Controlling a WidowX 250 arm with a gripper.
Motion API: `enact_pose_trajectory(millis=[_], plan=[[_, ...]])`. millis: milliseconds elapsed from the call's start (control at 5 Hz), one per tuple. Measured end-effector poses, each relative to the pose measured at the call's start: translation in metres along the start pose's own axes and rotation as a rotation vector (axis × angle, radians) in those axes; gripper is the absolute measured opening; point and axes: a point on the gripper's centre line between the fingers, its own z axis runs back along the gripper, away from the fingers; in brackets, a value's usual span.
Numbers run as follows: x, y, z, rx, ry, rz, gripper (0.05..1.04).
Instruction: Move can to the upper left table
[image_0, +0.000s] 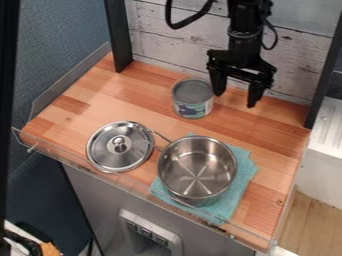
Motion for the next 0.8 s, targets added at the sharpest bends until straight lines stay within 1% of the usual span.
enact_pose_trajectory(millis=[200, 600, 800], plan=[[0.001, 0.014, 0.001, 0.014, -0.007, 0.017, 1.001], [-0.021, 0.042, -0.010, 0.064, 0.044, 0.051, 1.001], [-0.036, 0.061, 0.000, 0.102, 0.040, 0.064, 1.001]])
